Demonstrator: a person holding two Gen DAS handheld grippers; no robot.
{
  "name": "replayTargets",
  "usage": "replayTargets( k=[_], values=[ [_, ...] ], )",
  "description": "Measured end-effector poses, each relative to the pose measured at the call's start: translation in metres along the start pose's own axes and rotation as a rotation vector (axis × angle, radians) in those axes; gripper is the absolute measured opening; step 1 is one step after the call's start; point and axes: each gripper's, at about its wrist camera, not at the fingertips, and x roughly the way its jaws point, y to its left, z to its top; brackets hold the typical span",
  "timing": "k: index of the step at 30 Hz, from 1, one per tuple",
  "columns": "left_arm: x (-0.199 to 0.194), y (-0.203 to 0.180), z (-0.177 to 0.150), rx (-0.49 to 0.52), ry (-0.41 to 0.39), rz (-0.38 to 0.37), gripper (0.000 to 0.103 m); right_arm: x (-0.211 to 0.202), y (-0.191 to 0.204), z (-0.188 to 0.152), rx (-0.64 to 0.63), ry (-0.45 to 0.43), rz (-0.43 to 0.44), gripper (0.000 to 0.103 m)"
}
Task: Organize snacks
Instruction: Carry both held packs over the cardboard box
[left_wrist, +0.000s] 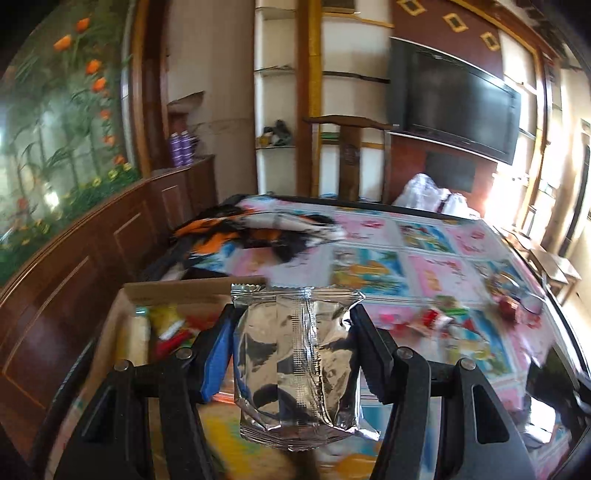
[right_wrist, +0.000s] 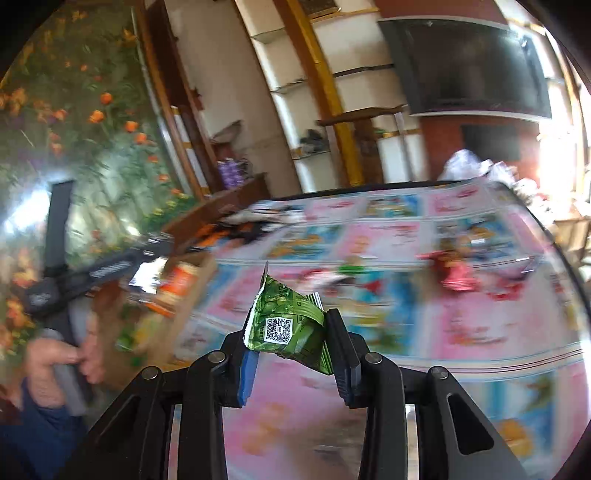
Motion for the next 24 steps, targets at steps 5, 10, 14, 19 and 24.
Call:
replayTargets(
  k=[5,10,14,19,24],
  values=[
    [0.024,0.064,-0.001,-0.107,0.079,0.083,0.060,0.032,0.063,-0.005,-0.011,0.057,0.196,0.038],
    [0.042,0.105,-0.006,-0.165,0.147,0.136,0.060,0.071,0.120,-0.020,-0.034,0.171,0.341,0.038],
    [0.053,0.120,-0.012,-0.188,0.191,0.143,0.060,0.099,0.153,-0.032,-0.040,0.249,0.412,0.038],
    [0.059,0.117,-0.015,-0.172,0.217,0.143,0.060,0.125,0.176,-0.048,-0.078,0.331,0.415,0.039],
    [0.059,0.113,-0.015,-0.160,0.221,0.138,0.060,0.138,0.176,-0.056,-0.086,0.377,0.410,0.039]
  ],
)
